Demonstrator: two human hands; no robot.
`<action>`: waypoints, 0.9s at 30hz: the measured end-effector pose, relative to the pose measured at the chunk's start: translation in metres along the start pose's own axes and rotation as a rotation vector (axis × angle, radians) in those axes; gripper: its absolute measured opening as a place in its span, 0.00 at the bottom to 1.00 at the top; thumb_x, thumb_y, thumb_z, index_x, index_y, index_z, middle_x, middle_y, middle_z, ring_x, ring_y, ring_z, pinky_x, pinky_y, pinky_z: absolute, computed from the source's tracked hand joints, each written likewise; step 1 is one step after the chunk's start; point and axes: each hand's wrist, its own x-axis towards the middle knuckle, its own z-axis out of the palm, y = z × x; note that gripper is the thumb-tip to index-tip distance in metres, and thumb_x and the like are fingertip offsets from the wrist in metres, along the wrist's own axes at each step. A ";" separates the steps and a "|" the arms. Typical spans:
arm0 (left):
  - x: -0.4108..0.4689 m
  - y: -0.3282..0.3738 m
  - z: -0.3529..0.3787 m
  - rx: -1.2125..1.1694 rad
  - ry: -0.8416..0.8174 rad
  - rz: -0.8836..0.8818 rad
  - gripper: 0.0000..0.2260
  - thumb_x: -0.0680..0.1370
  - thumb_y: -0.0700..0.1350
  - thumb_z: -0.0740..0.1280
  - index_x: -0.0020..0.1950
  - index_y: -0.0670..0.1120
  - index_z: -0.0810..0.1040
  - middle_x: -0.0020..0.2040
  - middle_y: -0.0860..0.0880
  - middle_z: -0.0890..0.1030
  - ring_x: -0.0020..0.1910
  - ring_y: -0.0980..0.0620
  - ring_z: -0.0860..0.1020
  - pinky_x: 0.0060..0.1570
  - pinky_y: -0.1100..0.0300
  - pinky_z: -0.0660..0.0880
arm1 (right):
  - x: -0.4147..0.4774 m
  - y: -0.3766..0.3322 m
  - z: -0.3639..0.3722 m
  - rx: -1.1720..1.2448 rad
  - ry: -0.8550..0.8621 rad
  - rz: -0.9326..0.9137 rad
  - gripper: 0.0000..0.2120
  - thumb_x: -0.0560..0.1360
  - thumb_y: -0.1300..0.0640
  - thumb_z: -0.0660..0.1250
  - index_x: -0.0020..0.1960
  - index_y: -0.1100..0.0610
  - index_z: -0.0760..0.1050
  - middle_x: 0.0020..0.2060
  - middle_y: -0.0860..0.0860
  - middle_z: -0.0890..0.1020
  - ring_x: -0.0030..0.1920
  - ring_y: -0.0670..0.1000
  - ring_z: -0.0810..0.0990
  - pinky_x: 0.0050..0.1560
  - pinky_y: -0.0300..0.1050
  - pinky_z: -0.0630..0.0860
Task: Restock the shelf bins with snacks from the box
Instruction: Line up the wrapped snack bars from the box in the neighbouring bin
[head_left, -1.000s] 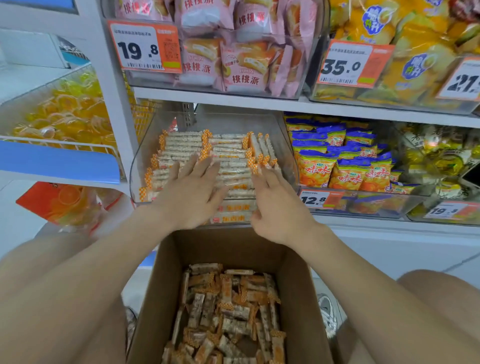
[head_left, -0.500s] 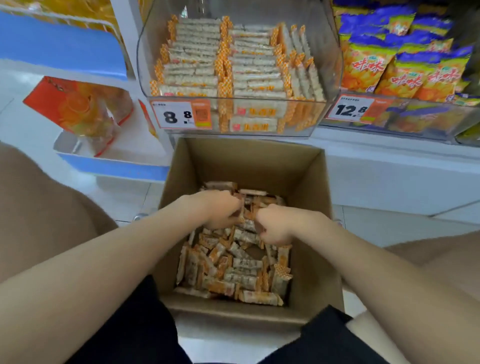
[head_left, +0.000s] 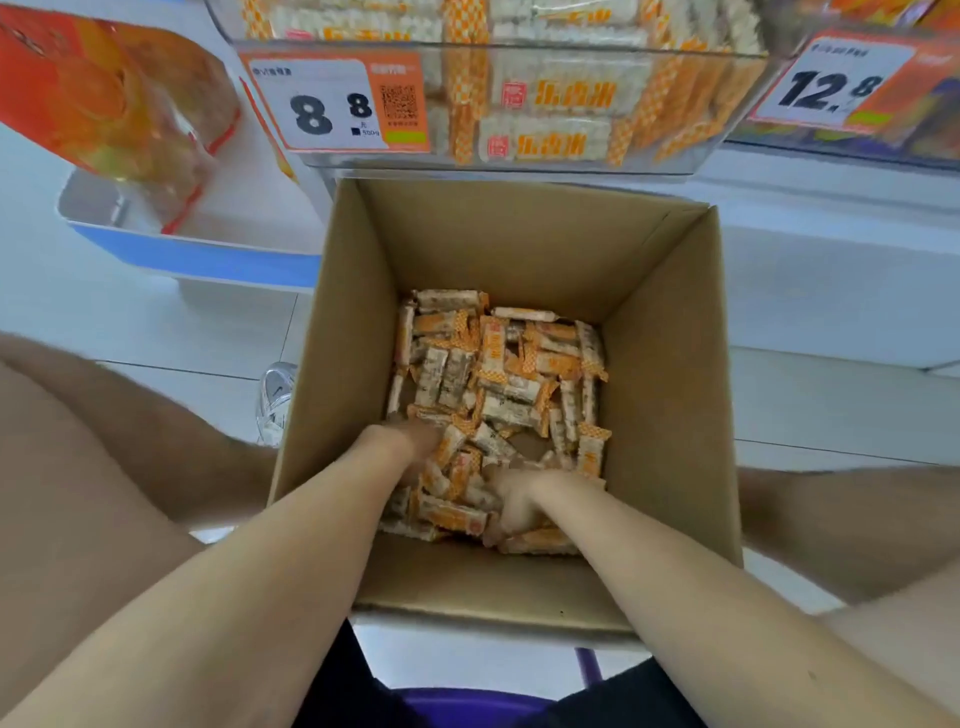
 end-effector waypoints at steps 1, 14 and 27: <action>0.004 0.000 0.001 0.006 0.022 0.005 0.23 0.85 0.36 0.60 0.80 0.45 0.64 0.78 0.41 0.67 0.77 0.39 0.67 0.71 0.47 0.70 | 0.005 -0.004 0.005 -0.049 0.013 0.005 0.55 0.75 0.35 0.73 0.85 0.59 0.45 0.81 0.60 0.62 0.75 0.64 0.69 0.71 0.56 0.74; 0.010 -0.005 -0.012 -0.691 0.307 0.145 0.28 0.71 0.44 0.82 0.69 0.50 0.78 0.63 0.53 0.78 0.62 0.50 0.78 0.62 0.53 0.79 | -0.018 0.038 -0.038 0.465 0.385 -0.005 0.24 0.83 0.59 0.64 0.77 0.55 0.67 0.66 0.56 0.77 0.71 0.63 0.74 0.57 0.46 0.77; -0.012 0.007 -0.028 -1.286 0.438 0.111 0.16 0.81 0.51 0.70 0.65 0.49 0.70 0.62 0.48 0.77 0.59 0.46 0.77 0.57 0.52 0.75 | -0.070 0.054 -0.060 0.848 0.625 -0.037 0.30 0.85 0.50 0.55 0.85 0.49 0.52 0.62 0.55 0.81 0.49 0.53 0.78 0.46 0.50 0.74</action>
